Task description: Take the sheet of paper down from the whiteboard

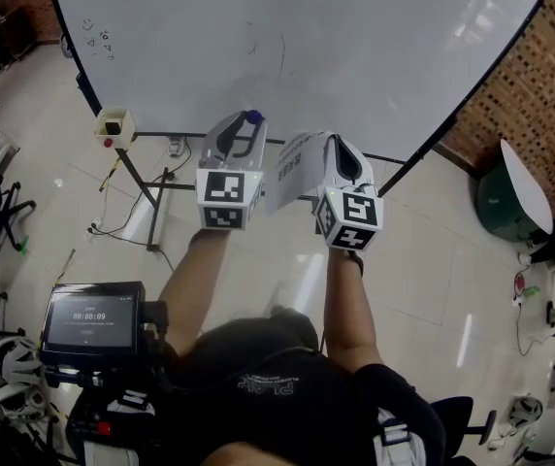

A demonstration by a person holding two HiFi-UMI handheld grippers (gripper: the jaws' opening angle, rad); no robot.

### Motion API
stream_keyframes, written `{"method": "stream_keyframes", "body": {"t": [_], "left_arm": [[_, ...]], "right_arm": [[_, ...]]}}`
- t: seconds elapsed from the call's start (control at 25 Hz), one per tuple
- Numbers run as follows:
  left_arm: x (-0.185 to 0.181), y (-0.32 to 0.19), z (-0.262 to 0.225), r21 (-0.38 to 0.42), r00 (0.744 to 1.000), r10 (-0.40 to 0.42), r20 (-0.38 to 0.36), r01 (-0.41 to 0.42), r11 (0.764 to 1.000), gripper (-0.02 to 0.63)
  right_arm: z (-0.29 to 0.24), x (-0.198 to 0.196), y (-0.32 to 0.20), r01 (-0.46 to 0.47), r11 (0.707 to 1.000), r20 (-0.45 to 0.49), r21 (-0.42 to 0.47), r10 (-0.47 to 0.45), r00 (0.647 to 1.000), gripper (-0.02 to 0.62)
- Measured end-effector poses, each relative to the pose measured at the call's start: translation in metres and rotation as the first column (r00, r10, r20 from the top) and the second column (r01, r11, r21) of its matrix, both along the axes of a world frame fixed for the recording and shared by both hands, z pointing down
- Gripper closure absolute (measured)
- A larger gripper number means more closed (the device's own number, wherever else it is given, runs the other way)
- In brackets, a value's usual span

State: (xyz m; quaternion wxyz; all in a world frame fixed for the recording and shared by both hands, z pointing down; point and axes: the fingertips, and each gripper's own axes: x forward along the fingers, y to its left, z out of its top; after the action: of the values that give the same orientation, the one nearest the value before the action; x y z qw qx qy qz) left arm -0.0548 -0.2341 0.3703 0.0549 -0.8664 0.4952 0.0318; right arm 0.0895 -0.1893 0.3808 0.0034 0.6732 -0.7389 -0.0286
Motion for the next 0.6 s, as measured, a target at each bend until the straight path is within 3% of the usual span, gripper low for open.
{"method": "stream_keyframes", "body": {"t": [0.6], "left_arm": [[0.004, 0.007, 0.002, -0.005, 1.000, 0.017, 0.019, -0.017, 1.000, 0.483]], "right_arm": [[0.003, -0.008, 0.004, 0.003, 1.000, -0.020, 0.008, -0.003, 1.000, 0.583]]}}
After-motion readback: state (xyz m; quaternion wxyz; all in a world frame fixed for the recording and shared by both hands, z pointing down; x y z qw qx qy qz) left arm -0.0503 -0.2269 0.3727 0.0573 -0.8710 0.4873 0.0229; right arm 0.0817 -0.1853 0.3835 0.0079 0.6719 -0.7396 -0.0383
